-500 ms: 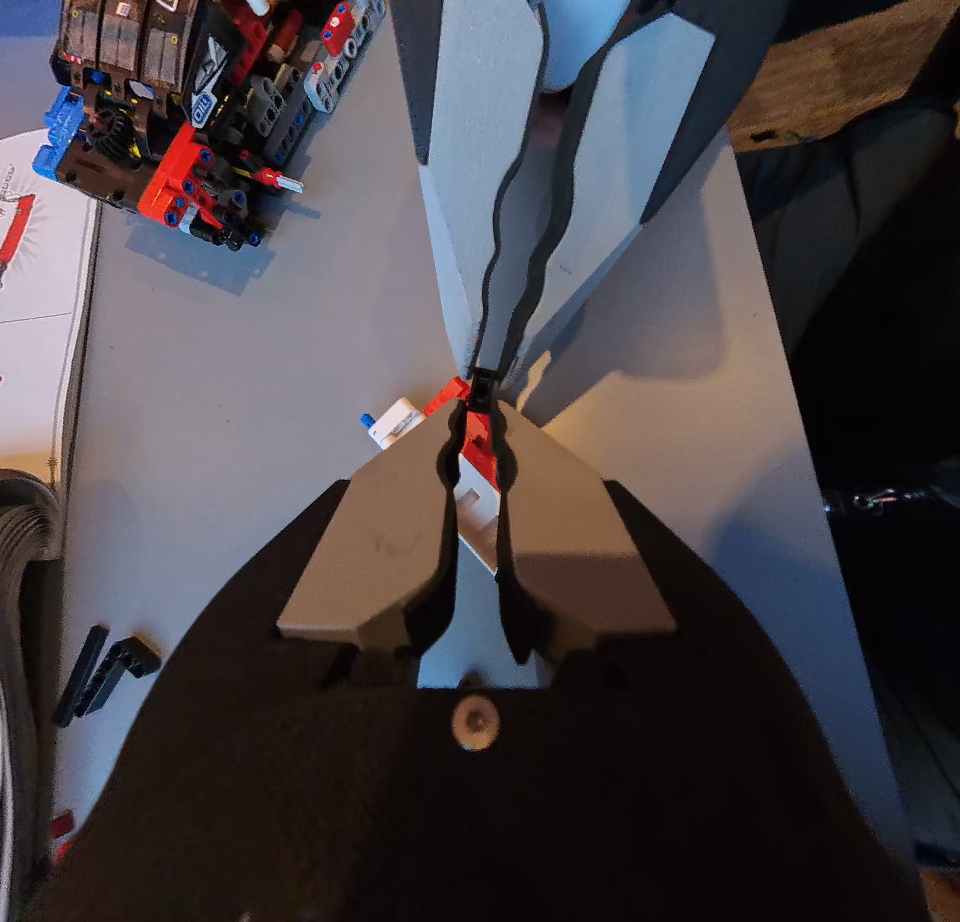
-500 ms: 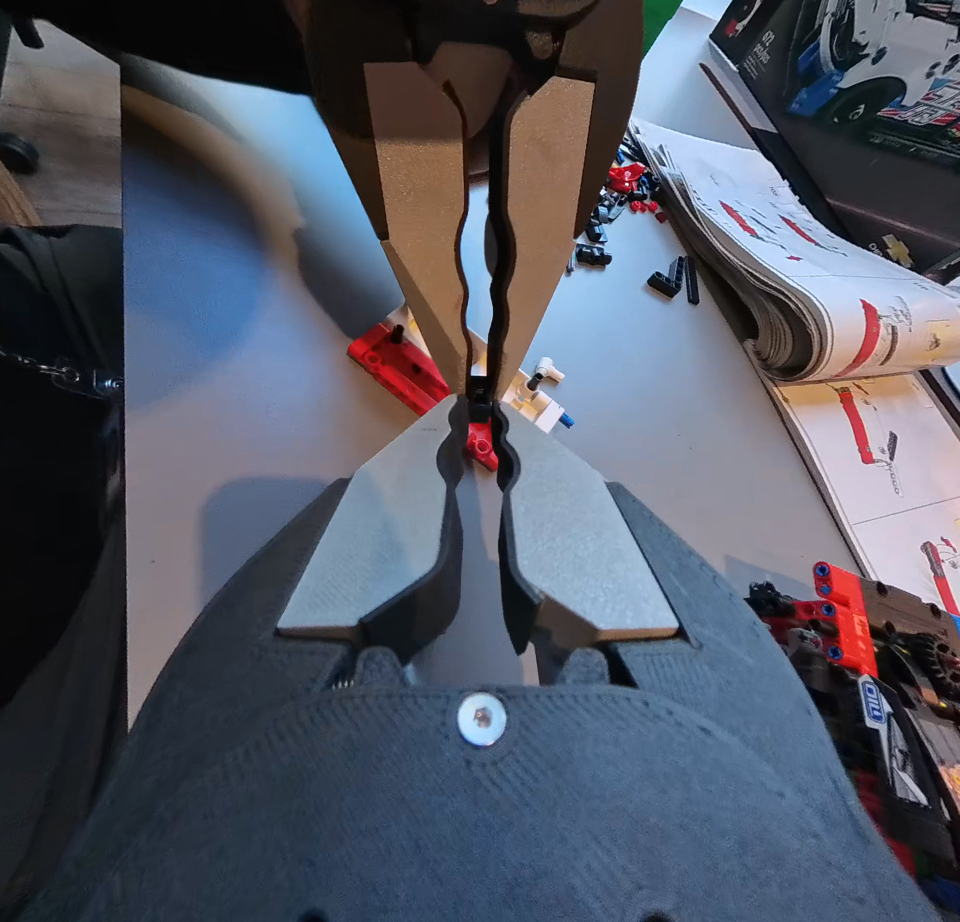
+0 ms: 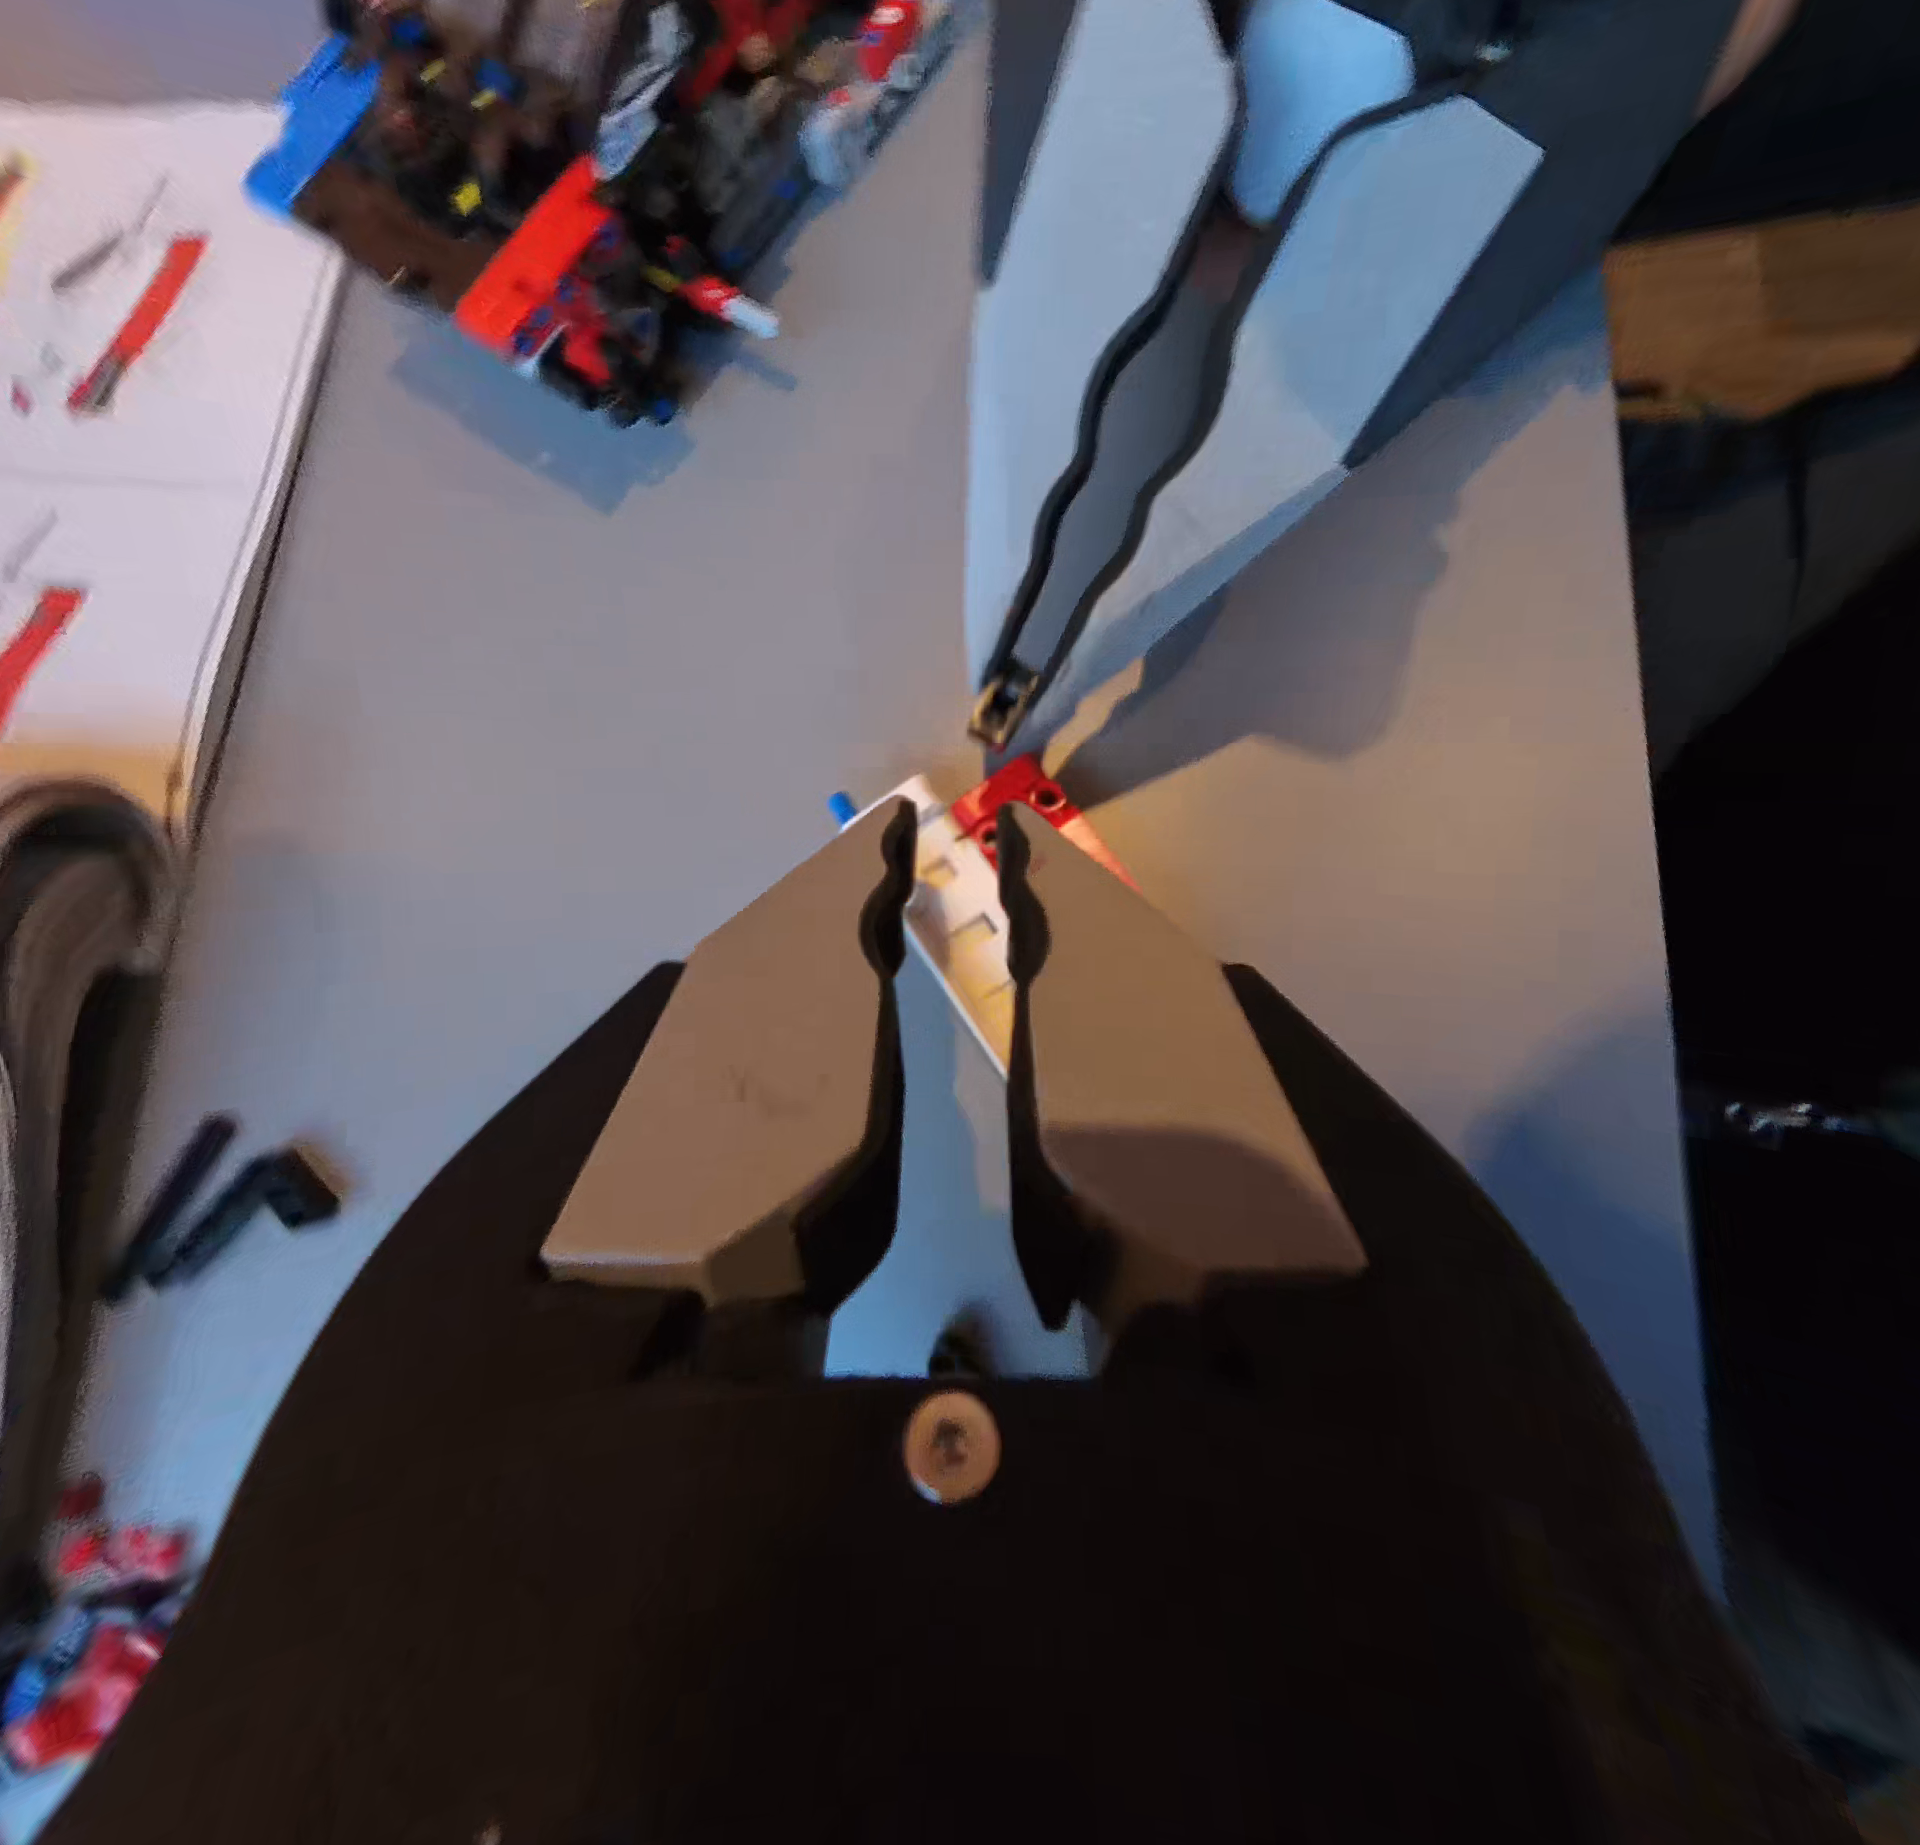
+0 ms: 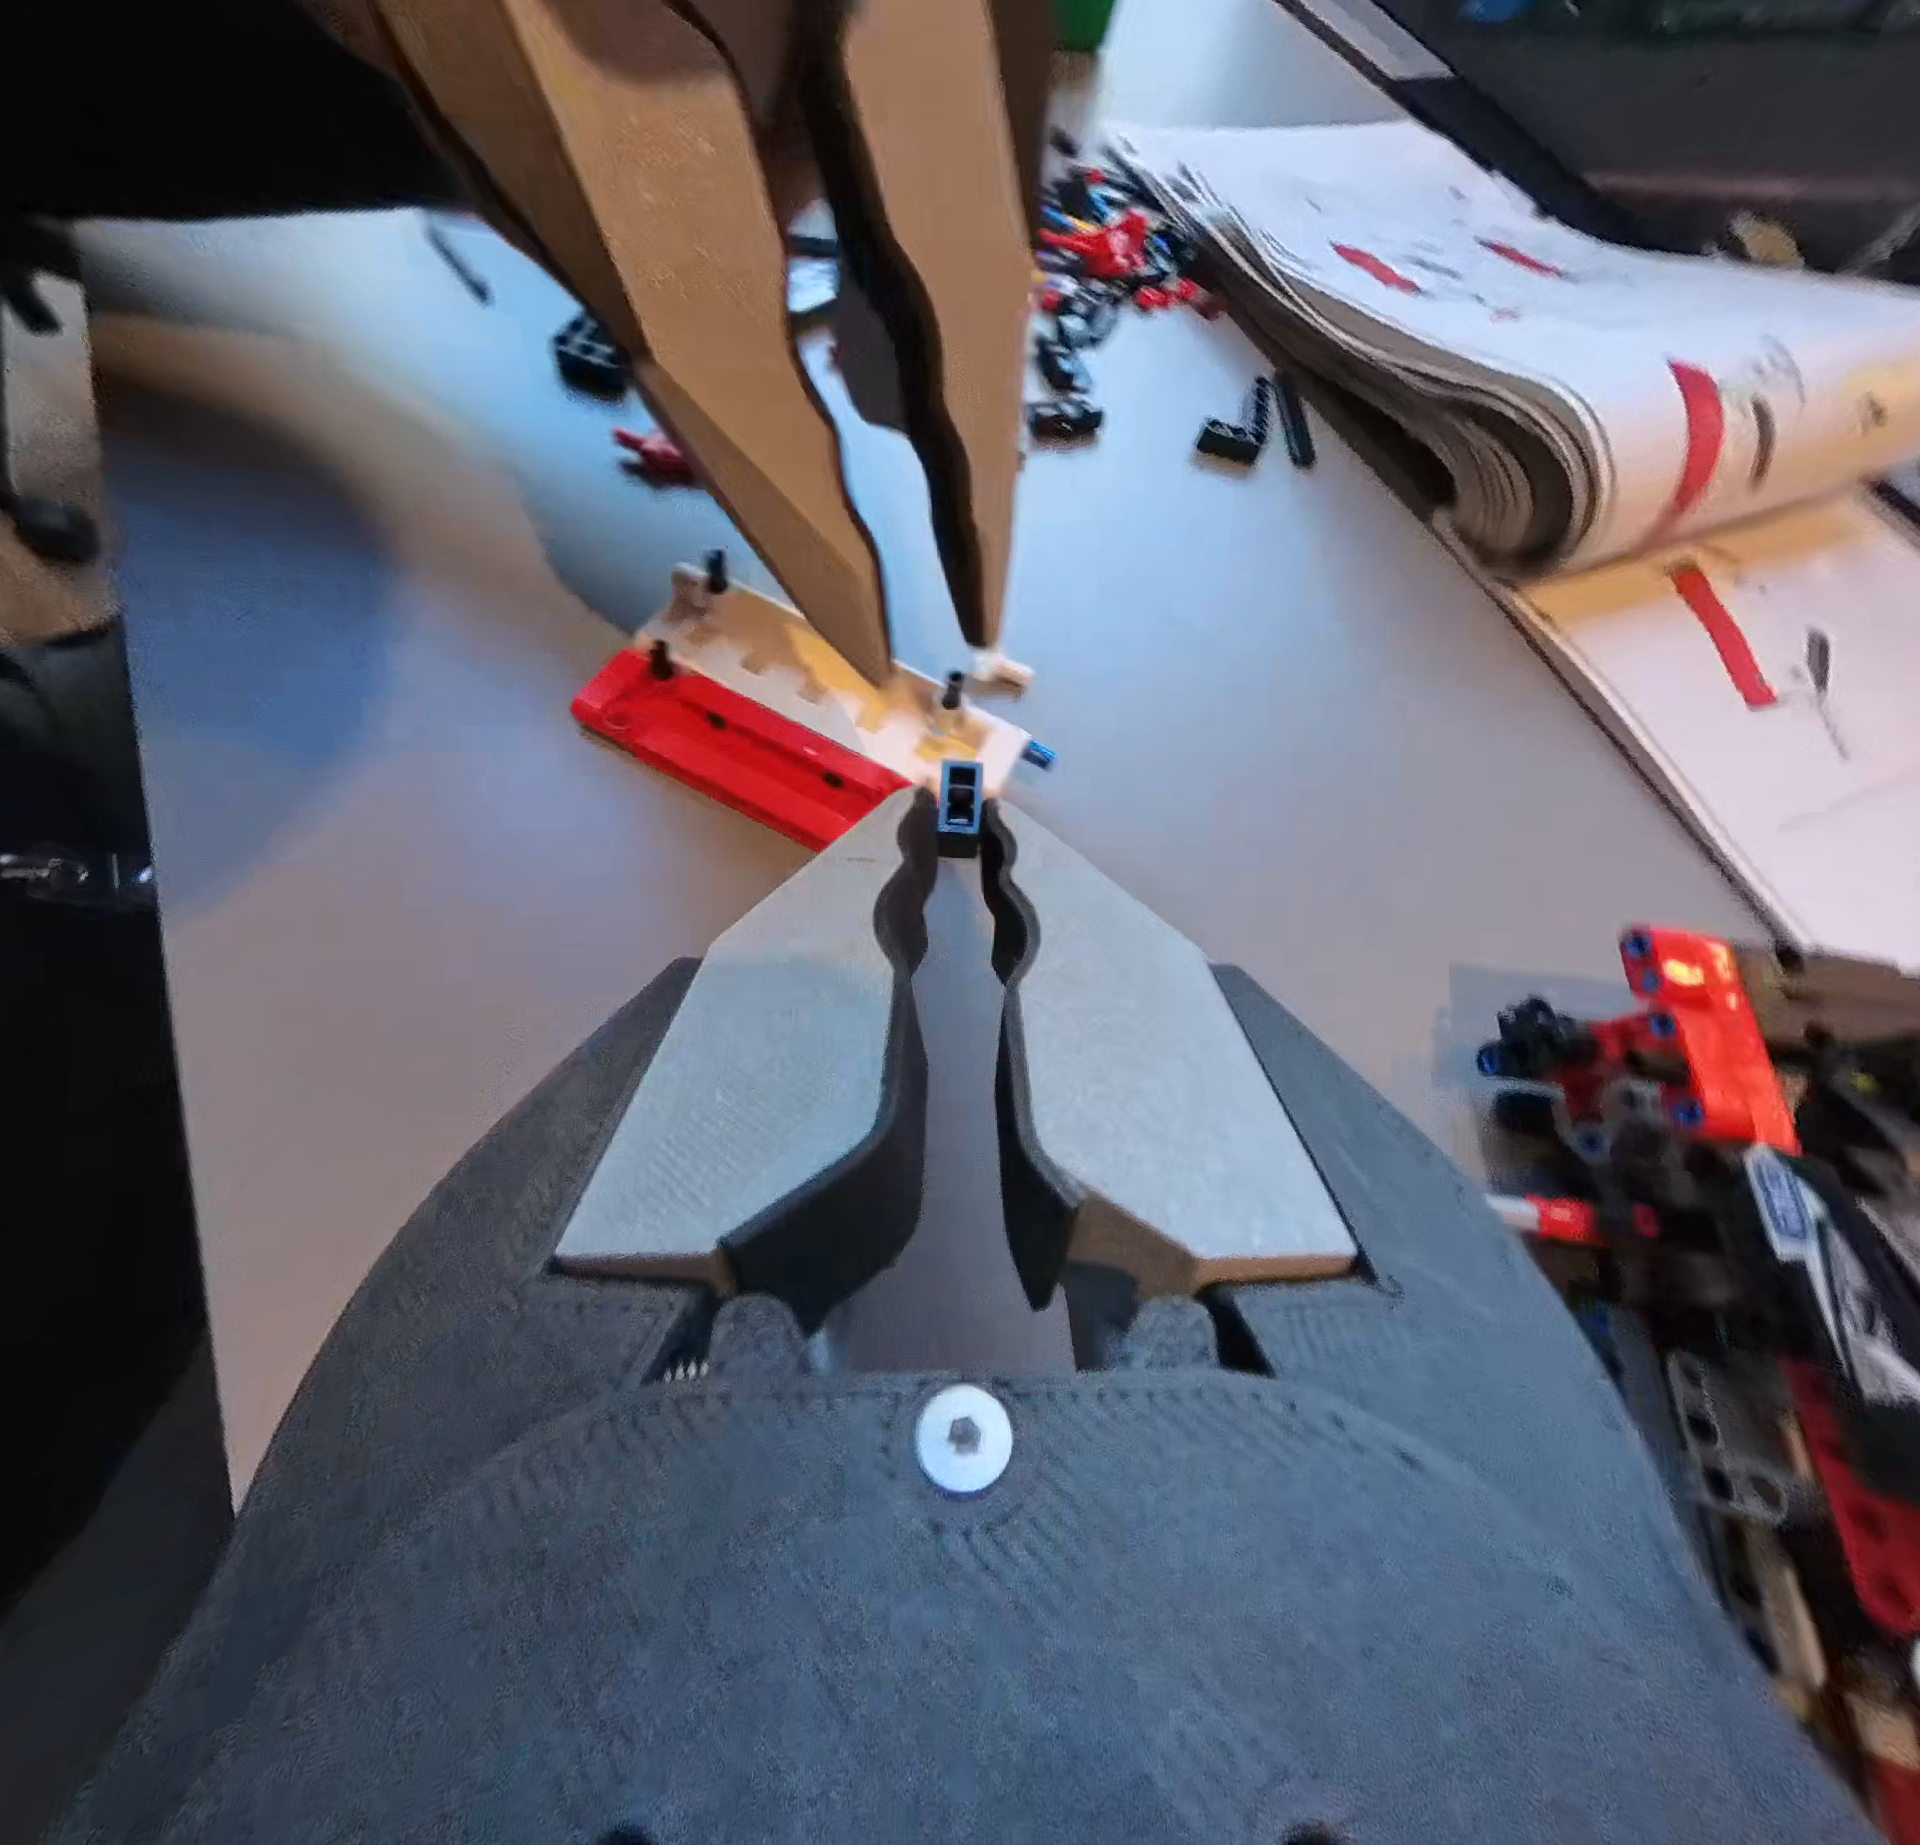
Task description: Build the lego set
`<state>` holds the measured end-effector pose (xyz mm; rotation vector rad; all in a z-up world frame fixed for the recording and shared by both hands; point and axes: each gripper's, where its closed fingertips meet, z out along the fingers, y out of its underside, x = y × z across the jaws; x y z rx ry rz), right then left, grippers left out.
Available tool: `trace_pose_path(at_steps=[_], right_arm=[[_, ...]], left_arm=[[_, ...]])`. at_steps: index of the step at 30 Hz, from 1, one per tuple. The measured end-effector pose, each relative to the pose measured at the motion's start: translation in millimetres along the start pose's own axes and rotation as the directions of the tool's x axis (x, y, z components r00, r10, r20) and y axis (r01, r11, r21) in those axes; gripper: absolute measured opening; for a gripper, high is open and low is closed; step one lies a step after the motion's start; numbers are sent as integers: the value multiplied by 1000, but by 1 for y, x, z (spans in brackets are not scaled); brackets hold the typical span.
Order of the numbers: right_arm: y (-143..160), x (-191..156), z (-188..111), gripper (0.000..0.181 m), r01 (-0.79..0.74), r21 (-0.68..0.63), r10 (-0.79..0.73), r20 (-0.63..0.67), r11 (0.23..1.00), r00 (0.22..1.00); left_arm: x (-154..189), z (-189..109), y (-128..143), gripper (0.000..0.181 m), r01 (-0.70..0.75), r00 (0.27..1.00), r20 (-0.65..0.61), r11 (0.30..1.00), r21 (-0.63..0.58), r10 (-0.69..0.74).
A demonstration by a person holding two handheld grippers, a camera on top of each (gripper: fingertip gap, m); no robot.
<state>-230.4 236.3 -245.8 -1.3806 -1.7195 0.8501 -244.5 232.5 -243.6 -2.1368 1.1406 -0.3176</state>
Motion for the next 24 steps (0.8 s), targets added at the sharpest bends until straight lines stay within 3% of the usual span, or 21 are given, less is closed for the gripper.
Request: trace_pose_path(at_steps=[3,5,12,16,17,24], right_arm=[[7,12,-3,6,-123,-19,122,-16,992,992],[10,14,-1,6,-169,-33,169,-21,985,985],[23,10,8,6,-155,-140,149,-56,978,987],[26,5,12,6,-170,-172,166,-38,970,985],[28,5,13,6,-179,-181,176,-34,967,984],[33,6,10,6,-391,-194,405,41,900,913]], left_arm=[[-12,-6,14,21,243,970,-9,970,-22,-243],[-11,-5,20,22,319,947,-41,947,-32,-320],[0,11,40,21,365,925,-52,919,-151,-376],[4,15,35,14,387,913,-81,912,-138,-400],[2,16,35,4,393,912,-68,909,-138,-405],[3,17,37,3,408,908,-49,906,-113,-415]])
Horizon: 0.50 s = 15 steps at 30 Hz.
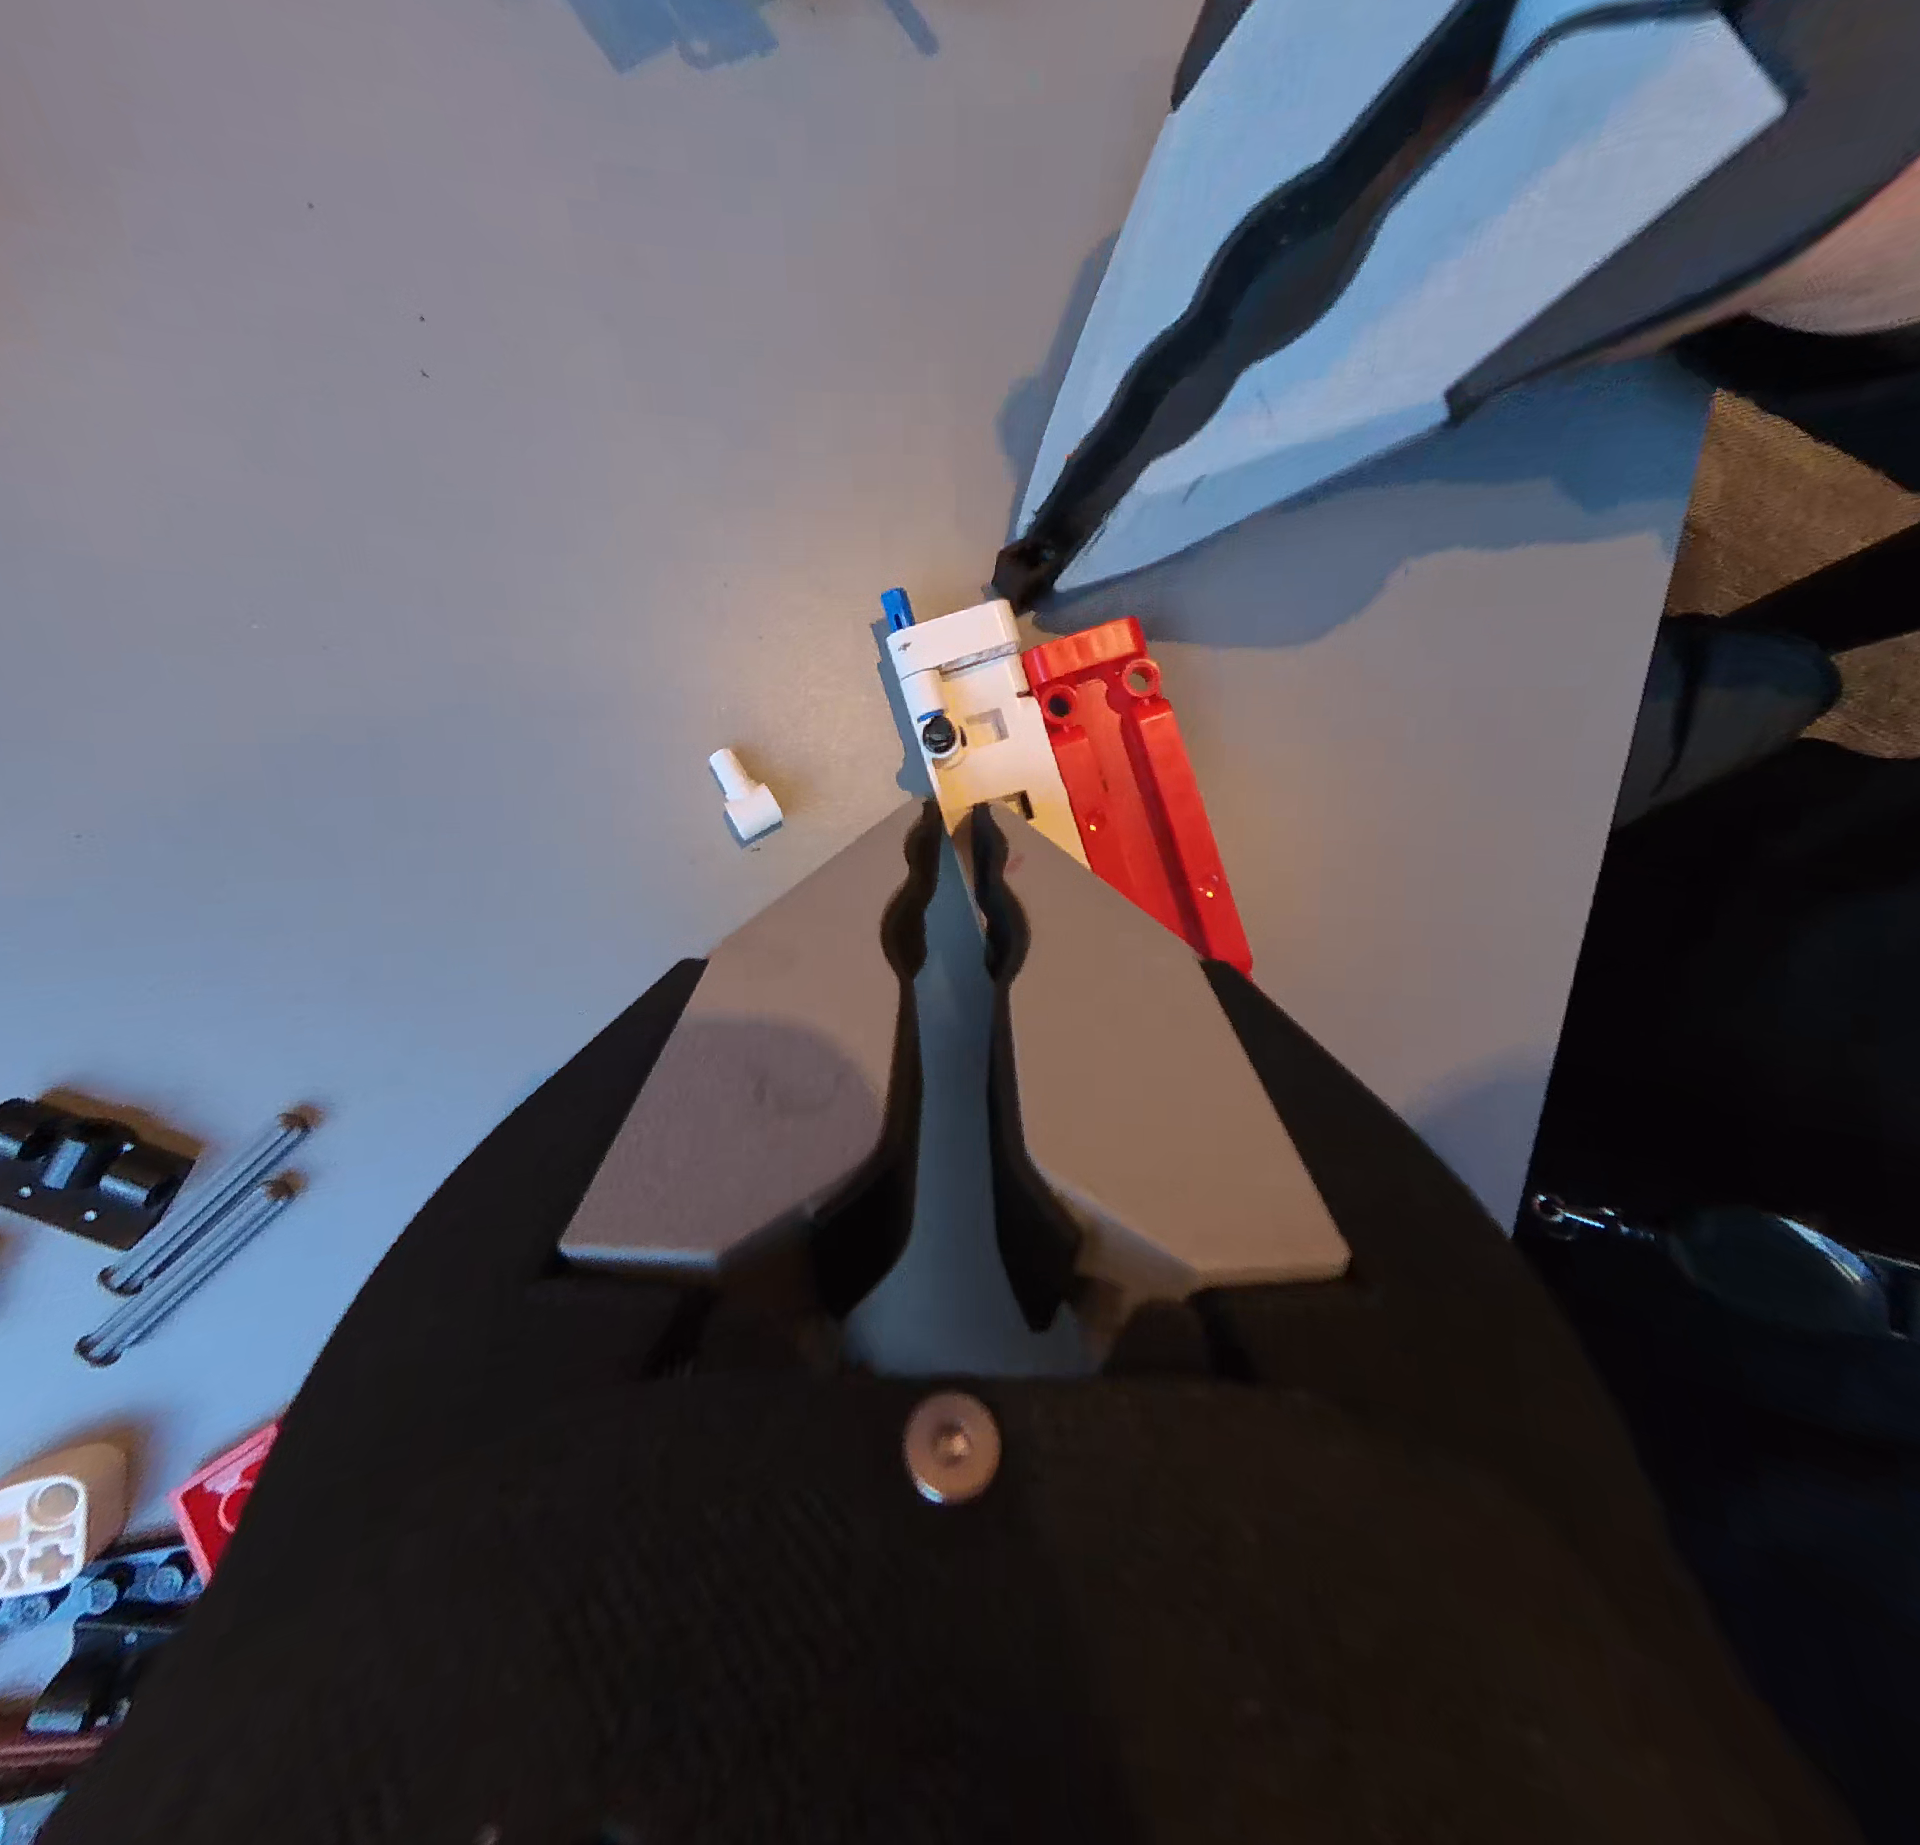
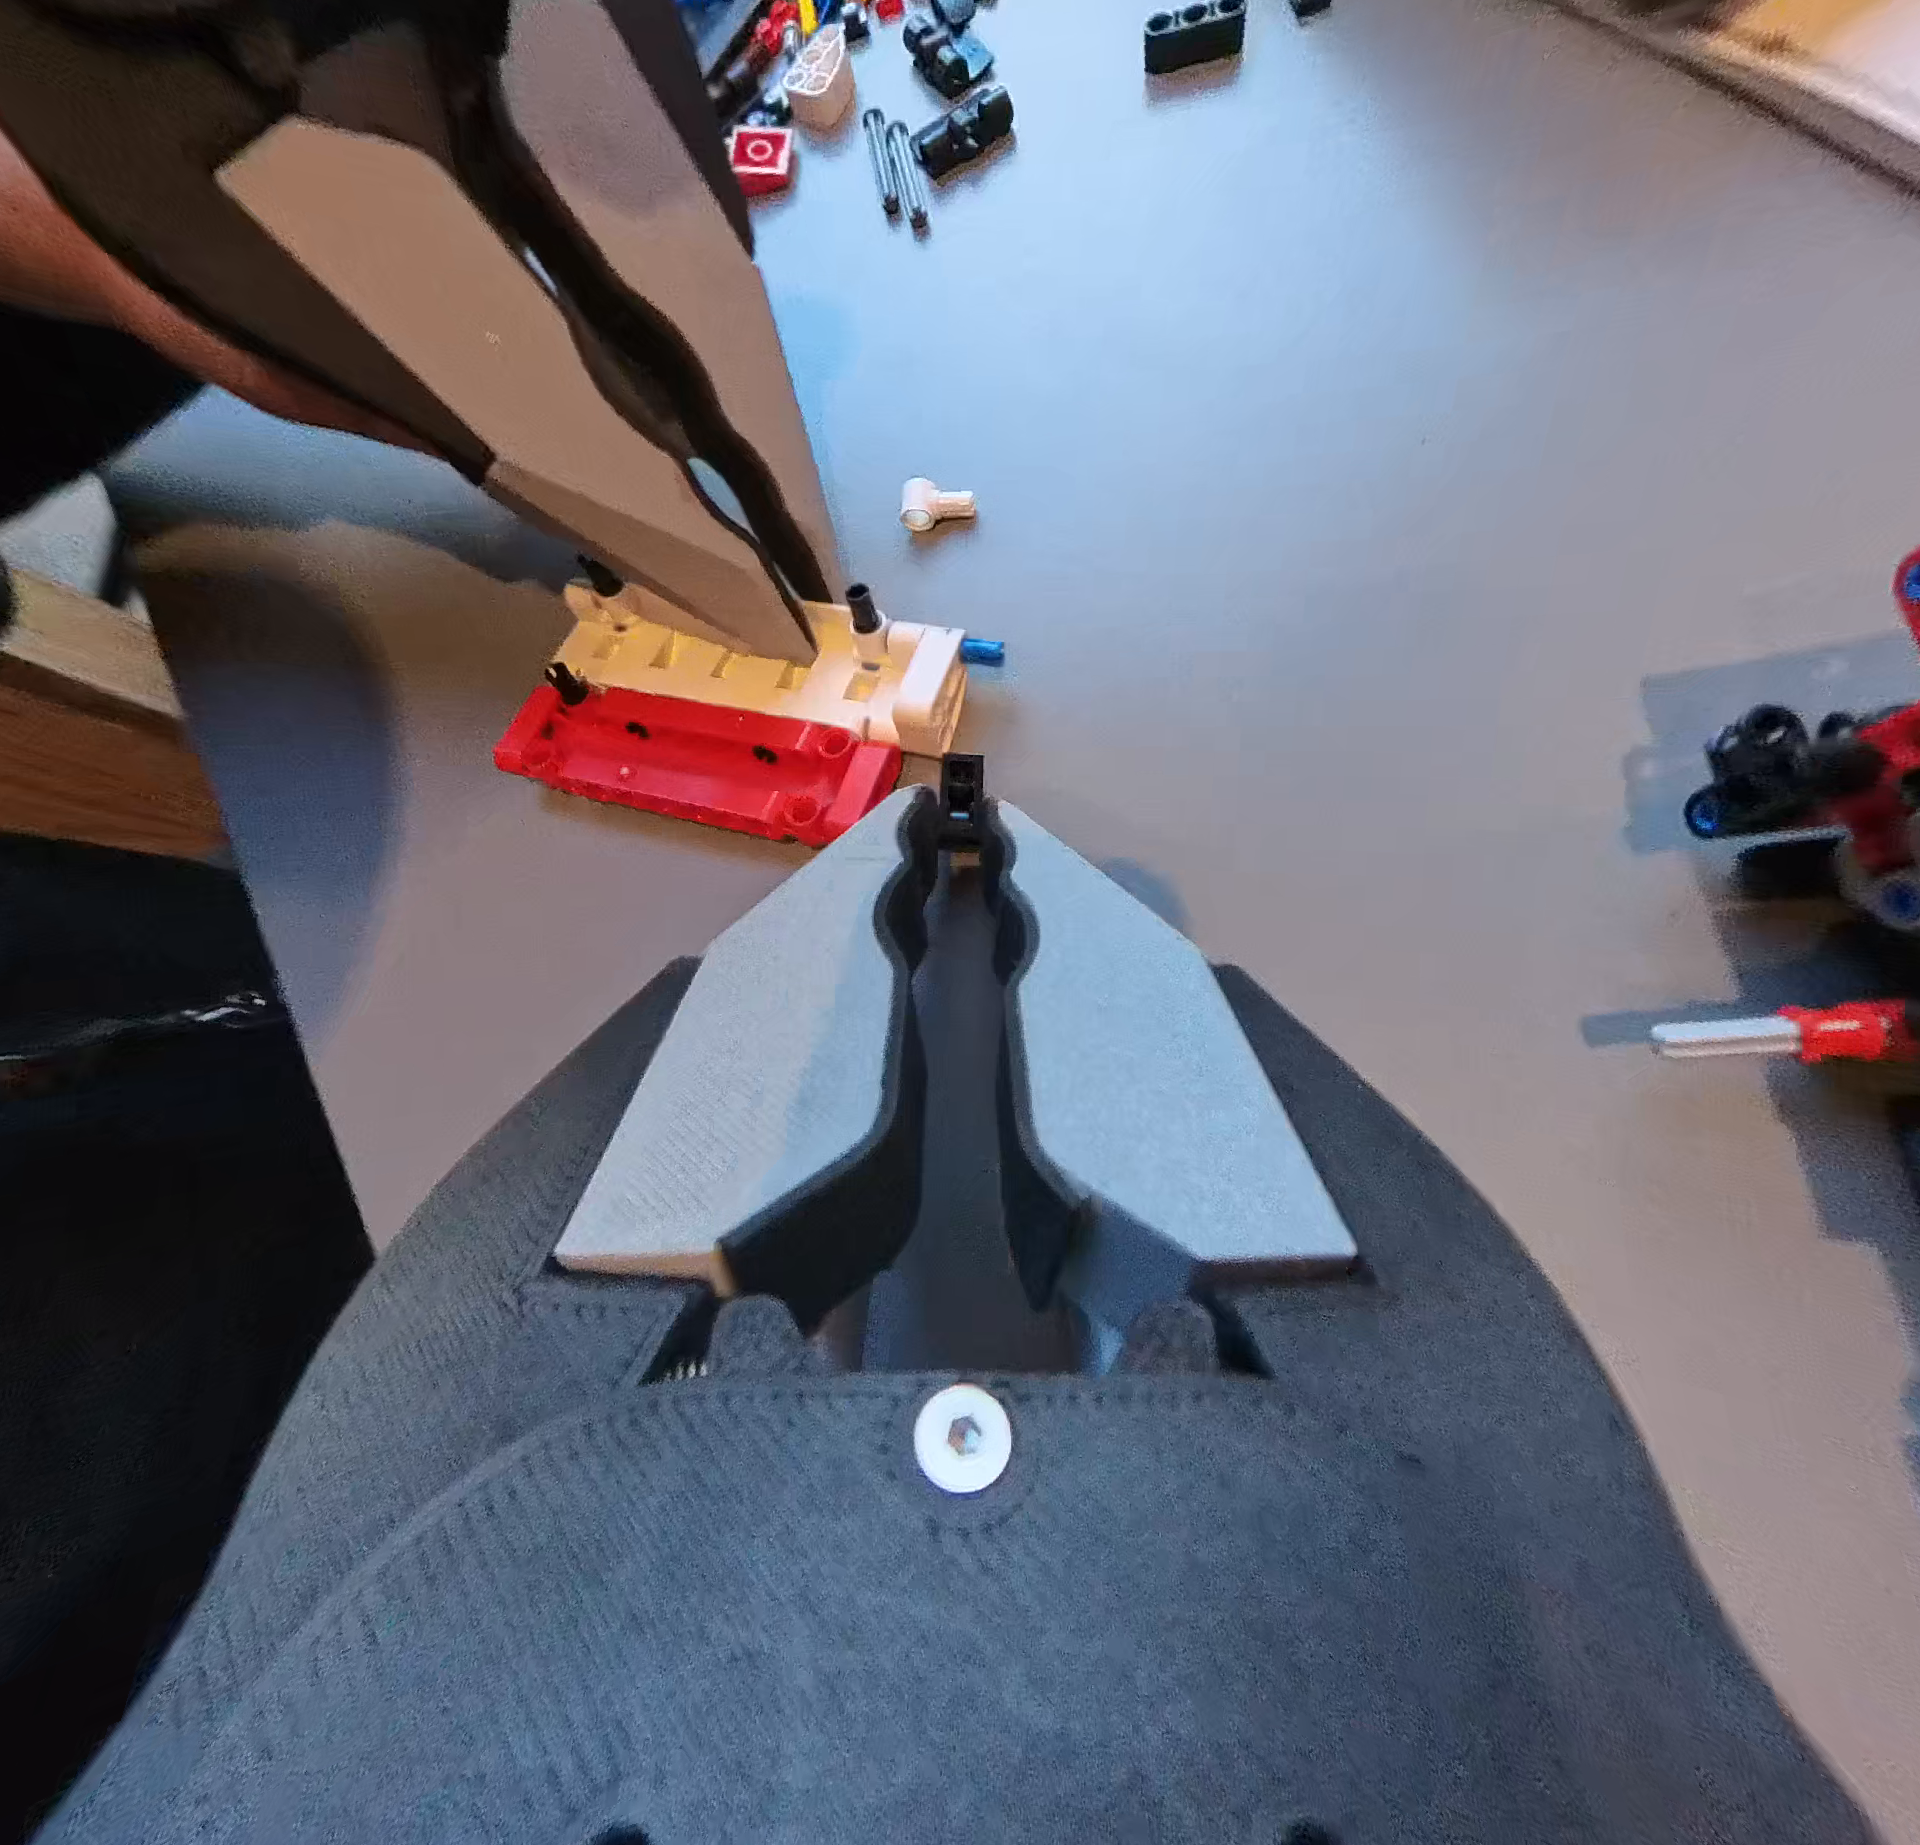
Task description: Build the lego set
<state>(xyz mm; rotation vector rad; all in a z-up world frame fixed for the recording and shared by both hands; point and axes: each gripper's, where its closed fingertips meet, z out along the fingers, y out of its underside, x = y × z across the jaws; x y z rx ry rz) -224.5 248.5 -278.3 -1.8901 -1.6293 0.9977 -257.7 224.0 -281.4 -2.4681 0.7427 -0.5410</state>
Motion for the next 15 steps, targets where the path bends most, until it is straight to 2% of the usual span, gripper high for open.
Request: trace_pose_path(at_steps=[5,10,15], right_arm=[[-2,3,-5,6,-196,27,192,111,980,975],[-15,1,-15,6,-361,109,326,248,926,912],[-17,4,-18,6,-382,133,343,246,914,906]], left_arm=[[0,0,-1,3,17,1000,23,1000,3,-17],[1,2,-2,3,88,996,26,996,18,-88],[4,0,1,3,122,992,29,992,35,-123]])
